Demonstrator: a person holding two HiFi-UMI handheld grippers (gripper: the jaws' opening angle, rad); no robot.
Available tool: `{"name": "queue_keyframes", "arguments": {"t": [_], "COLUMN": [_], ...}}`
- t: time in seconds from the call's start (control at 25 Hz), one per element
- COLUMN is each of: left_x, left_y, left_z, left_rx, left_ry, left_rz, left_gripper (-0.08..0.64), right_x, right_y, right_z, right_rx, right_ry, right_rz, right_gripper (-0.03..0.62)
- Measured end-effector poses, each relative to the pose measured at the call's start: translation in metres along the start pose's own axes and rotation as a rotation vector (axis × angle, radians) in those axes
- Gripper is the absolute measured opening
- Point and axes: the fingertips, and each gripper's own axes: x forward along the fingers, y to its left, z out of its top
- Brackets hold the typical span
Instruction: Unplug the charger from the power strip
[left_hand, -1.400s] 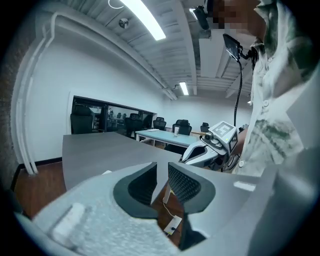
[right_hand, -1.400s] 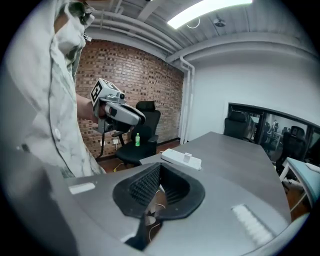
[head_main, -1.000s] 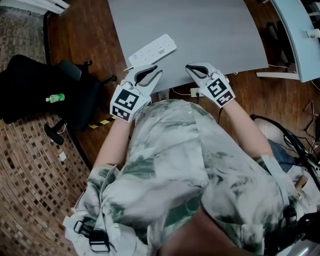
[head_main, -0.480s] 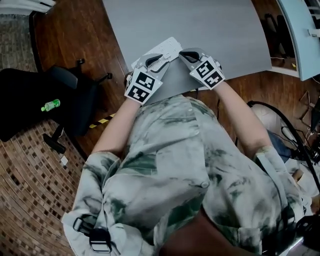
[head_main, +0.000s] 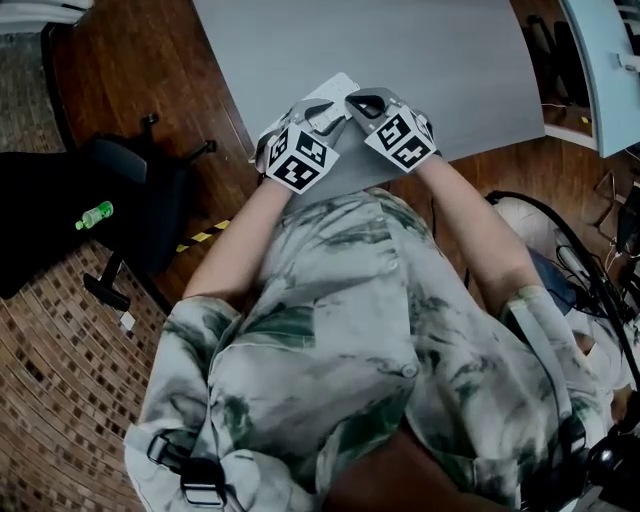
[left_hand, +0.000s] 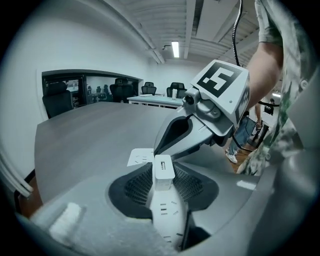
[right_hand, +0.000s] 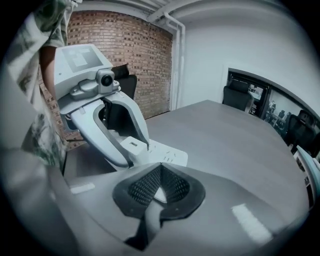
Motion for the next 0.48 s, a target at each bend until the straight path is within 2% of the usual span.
{"name": "queue_keyframes", "arguments": {"t": [0.16,0.28,0.48], "left_x": [0.0023,0.0001,-0.0004], "left_y": [0.0013,0.0005,-0.0016], "left_z": [-0.0021,-0.0017,-0.0011], "left_rx": [-0.025,-0.01,-0.001], "left_ry": [0.003,-0.001,0.005], "left_rz": [-0.002,0.019,0.038], "left_gripper": [0.112,0.109,0.103], "right_x": [0.0034,0.0022,0.0006], "right_y": [0.0009,0.0013,0.0028], "right_z": [0.0006,0.0019,0.0], "right_rx": [-0.005,0.033,0.025], "right_ry": [-0.006,-0.016,0.003], "right_rz": [-0.015,-0.007,-0.004], "right_gripper": [-0.003,-0.003,-0.003]}}
